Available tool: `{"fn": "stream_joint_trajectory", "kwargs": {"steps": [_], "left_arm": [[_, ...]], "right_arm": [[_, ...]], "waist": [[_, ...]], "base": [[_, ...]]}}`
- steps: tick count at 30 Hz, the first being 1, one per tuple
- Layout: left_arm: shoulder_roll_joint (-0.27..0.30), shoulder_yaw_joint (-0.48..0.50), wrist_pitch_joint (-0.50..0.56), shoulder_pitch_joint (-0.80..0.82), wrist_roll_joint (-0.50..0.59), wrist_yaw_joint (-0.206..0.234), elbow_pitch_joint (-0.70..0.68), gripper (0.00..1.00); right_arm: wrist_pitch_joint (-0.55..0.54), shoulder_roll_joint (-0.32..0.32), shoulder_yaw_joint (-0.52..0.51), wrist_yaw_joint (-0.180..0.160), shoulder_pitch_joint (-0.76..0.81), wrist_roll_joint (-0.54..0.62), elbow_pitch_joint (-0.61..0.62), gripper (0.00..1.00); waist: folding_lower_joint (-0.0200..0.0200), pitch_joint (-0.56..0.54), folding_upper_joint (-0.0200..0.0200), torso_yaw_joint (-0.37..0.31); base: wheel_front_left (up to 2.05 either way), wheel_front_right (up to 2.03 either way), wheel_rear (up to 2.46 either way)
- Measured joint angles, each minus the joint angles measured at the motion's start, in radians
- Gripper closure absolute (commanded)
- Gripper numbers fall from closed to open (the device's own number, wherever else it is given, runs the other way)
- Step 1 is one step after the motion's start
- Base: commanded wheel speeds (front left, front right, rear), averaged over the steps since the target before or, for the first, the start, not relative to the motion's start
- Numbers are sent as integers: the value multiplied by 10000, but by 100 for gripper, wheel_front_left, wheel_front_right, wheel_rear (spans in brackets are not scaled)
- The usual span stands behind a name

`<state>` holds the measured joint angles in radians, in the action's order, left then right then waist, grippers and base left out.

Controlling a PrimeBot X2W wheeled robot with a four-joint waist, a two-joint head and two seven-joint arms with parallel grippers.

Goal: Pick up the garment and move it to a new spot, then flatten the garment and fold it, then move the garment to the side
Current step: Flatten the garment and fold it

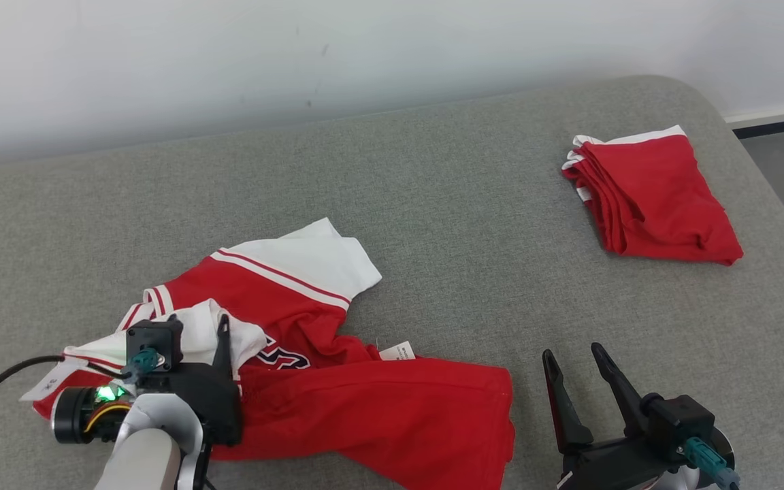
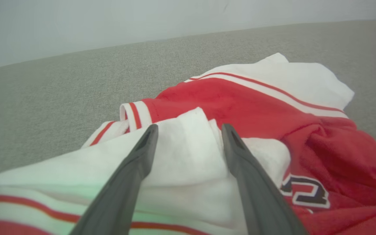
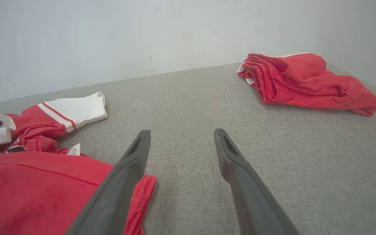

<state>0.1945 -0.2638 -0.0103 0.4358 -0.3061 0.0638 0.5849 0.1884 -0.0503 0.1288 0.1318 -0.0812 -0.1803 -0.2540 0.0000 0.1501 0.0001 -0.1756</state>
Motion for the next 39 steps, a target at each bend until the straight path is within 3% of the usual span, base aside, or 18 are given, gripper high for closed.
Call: {"fn": "stream_joint_trajectory", "kwargs": {"steps": [1,2,3,4,5,14,20,28,35,36,37,38,39], "left_arm": [[31,-10,77,30,54,94,69,0],[63,-2,105,60,88,199,119,21],[105,-4,121,98,121,274,146,55],[142,-2,134,137,157,345,155,99],[176,-4,136,165,163,345,153,100],[63,393,-650,-261,-408,305,-769,100],[163,1106,-1223,-1846,-863,800,-2376,100],[401,1877,-1009,-4437,-1478,1402,-4159,100],[284,1793,-742,-5419,-1820,1384,-4288,100],[242,1802,-709,-5484,-1883,1384,-4251,92],[199,1801,-660,-5550,-1927,1386,-4176,54],[150,1810,-635,-5586,-1969,1400,-4096,0],[104,1843,-673,-5606,-1981,1436,-4052,0]], "right_arm": [[15,-2,10,0,-7,-21,-6,0],[29,-4,29,0,-17,-31,-13,0],[56,-2,48,0,-32,-33,-25,0],[56,2,61,0,-51,-36,-50,0],[59,4,67,0,-67,-42,-73,0],[144,-2,-50,0,-67,-44,-180,0],[130,0,-151,0,16,-27,-171,0],[-29,-2,-328,0,90,94,-23,0],[-171,0,-403,0,195,215,105,0],[-219,2,-389,0,194,224,127,0],[-272,2,-364,0,193,253,144,0],[-387,2,-360,0,193,290,153,0],[-537,0,-347,0,188,307,159,0]], "waist": [[0,13,0,-1],[0,20,0,3],[0,24,0,8],[1,27,0,15],[0,29,0,24],[0,-42,0,238],[0,-115,0,583],[0,-177,0,1218],[-1,-278,0,1748],[-1,-291,0,1809],[-1,-302,-1,1867],[-1,-312,-1,1918],[-1,-320,0,1966]], "base": [[0,0,0],[0,0,0],[0,0,0],[0,0,0],[0,0,0],[0,0,0],[0,0,0],[0,0,0],[0,0,0],[0,0,0],[0,0,0],[0,0,0],[0,0,0]]}}
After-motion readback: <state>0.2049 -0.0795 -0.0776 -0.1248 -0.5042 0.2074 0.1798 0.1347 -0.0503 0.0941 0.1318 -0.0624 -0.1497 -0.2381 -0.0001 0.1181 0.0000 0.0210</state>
